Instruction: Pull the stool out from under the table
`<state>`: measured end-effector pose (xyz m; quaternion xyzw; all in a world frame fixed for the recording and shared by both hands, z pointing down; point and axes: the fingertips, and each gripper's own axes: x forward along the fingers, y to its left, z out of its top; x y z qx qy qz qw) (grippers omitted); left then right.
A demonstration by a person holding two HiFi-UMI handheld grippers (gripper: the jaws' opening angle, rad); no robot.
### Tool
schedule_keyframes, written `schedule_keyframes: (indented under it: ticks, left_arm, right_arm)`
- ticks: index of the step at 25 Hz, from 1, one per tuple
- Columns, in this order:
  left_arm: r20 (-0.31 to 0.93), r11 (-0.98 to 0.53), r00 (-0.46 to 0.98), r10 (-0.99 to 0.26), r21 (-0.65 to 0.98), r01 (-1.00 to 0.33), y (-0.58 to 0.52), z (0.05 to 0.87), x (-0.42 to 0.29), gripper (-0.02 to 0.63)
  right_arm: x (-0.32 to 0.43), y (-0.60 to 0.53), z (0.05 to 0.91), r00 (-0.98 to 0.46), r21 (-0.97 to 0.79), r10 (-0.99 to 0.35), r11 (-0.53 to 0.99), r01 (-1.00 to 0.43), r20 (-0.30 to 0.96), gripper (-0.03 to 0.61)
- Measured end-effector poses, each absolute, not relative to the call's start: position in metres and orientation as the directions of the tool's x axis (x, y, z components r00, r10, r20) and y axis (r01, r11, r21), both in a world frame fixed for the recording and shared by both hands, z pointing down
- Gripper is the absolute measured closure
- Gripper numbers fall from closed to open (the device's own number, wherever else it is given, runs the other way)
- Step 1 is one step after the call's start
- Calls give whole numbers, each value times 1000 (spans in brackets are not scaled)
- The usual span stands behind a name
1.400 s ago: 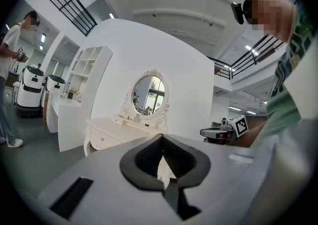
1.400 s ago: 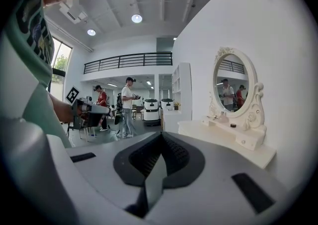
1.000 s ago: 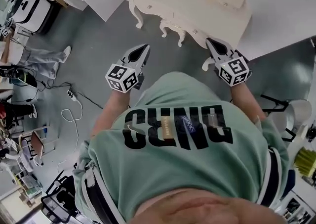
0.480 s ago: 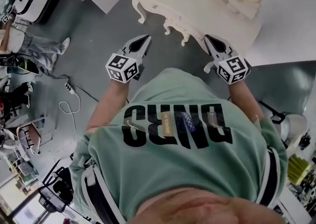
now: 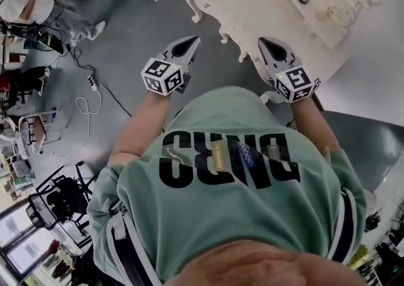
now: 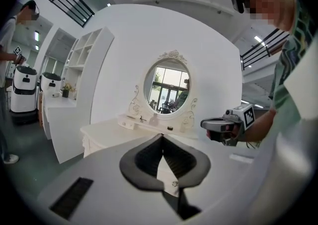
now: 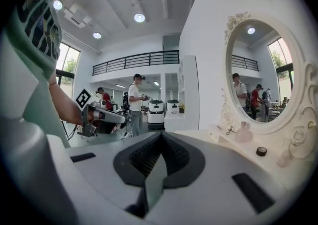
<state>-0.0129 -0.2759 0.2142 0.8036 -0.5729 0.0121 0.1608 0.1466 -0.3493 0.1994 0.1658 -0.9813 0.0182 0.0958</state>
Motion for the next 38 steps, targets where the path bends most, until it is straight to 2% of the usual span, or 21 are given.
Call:
schedule_keyframes:
  ticks: [4,9,15,19,28,38]
  left_arm:
    - [210,-310,354,-912,215,-926,-283,224,-24,604]
    - [219,-375,412,-885,190,-907,-289,252,-77,604]
    - [296,-414,458,-838,201,-888,-306,327,-159,604]
    - [340,-431,478,-810,209,-878,-329,402,-186,604]
    - [357,-486,528,-770,208,-849,-375,564,-185,592]
    - [338,-570,592,-731,172,-803,-441,738,-140,463]
  right_arm:
    - [131,-354,207,-920,-5,-346,936,-353,186,584]
    - [82,-349,225,-890,-13,-417,904,-427,185,584]
    - [16,-353,279,-828,-3,-503,854,-520,249,530]
    - [2,-373,354,-784,-16,-545,818,-574,297,515]
    - [-2,-379,539,-717,-20,-559,783,-622,416,489]
    - [43,-427,742,-594,3,-659,671,-742,460,455]
